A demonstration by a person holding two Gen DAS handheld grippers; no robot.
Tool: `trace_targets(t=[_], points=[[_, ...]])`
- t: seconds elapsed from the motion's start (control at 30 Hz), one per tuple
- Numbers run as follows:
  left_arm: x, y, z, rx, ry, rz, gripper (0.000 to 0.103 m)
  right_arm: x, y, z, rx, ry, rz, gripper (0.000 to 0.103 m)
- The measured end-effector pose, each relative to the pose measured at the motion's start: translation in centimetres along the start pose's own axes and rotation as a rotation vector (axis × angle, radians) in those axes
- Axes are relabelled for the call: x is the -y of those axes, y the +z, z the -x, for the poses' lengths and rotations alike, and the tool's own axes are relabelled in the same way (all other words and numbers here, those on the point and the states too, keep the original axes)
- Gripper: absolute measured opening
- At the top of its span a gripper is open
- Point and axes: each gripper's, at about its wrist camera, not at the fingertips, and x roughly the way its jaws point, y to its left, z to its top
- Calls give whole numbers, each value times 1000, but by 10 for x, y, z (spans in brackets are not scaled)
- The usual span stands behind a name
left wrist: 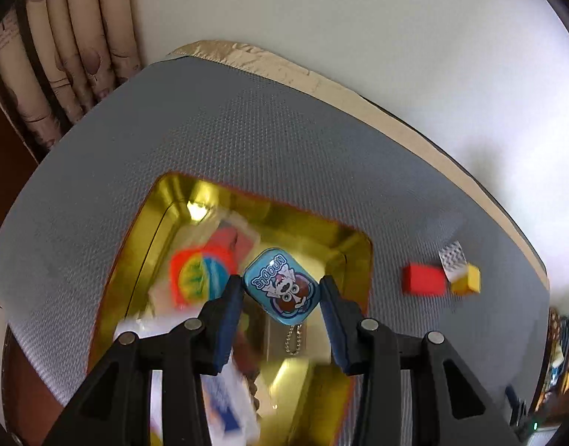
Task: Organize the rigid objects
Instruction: 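Carry the blue tin into the tin and open the left gripper, then grasp the yellow cube with the right gripper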
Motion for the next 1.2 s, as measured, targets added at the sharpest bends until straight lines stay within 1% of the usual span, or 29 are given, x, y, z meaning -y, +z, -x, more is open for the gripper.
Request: trace_targets(t=[0.03, 0.1, 0.17, 0.23, 0.3, 0.4, 0.47, 0.5, 0.57, 0.63, 0.67, 0.73, 0.83, 0.97, 1.0, 1.07, 1.13, 1.17, 1.2], points=[[0, 4, -7, -5, 4, 18, 43, 0, 0, 0, 0, 0, 0, 103], [0, 10, -19, -17, -17, 41, 43, 0, 0, 0, 0, 0, 0, 103], [-3, 15, -27, -28, -23, 59, 43, 0, 0, 0, 0, 0, -1, 103], [-3, 17, -31, -31, -39, 61, 43, 0, 0, 0, 0, 1, -1, 103], [-5, 16, -33, -32, -32, 61, 43, -1, -1, 1, 0, 2, -3, 103], [-5, 13, -29, -3, -33, 47, 44, -1, -1, 1, 0, 2, -3, 103], [-6, 10, -25, -2, -34, 33, 44, 0, -1, 1, 0, 2, -3, 103], [-6, 9, -22, 6, -35, 20, 47, -1, -1, 1, 0, 2, -3, 103], [-2, 8, -17, 13, -18, -23, 48, -1, -1, 0, 0, 2, -2, 103], [-2, 5, -6, 29, -10, -28, 48, -1, -1, 0, 0, 3, -3, 103], [-3, 0, 4, 50, -28, -21, 48, 0, -1, 1, 0, 3, -3, 103], [-4, -19, 27, 102, -73, -24, 48, -1, -1, 1, 1, 2, -2, 103], [-3, -53, 52, 148, -88, -55, 49, -3, 1, 3, 11, 0, 7, 103], [0, -107, 76, 161, -116, -112, 49, -24, 14, 16, 91, 131, 73, 102], [0, -124, 81, 165, -113, -131, 49, -38, 24, 18, 112, 177, 121, 102], [0, -147, 87, 168, -107, -161, 49, -60, 40, 20, 141, 226, 207, 101], [2, -170, 90, 149, -106, -187, 49, -82, 58, 16, 175, 263, 313, 99], [2, -178, 91, 135, -104, -200, 49, -93, 68, 11, 179, 275, 366, 97], [2, -186, 91, 121, -100, -214, 49, -106, 82, 2, 168, 282, 421, 91]])
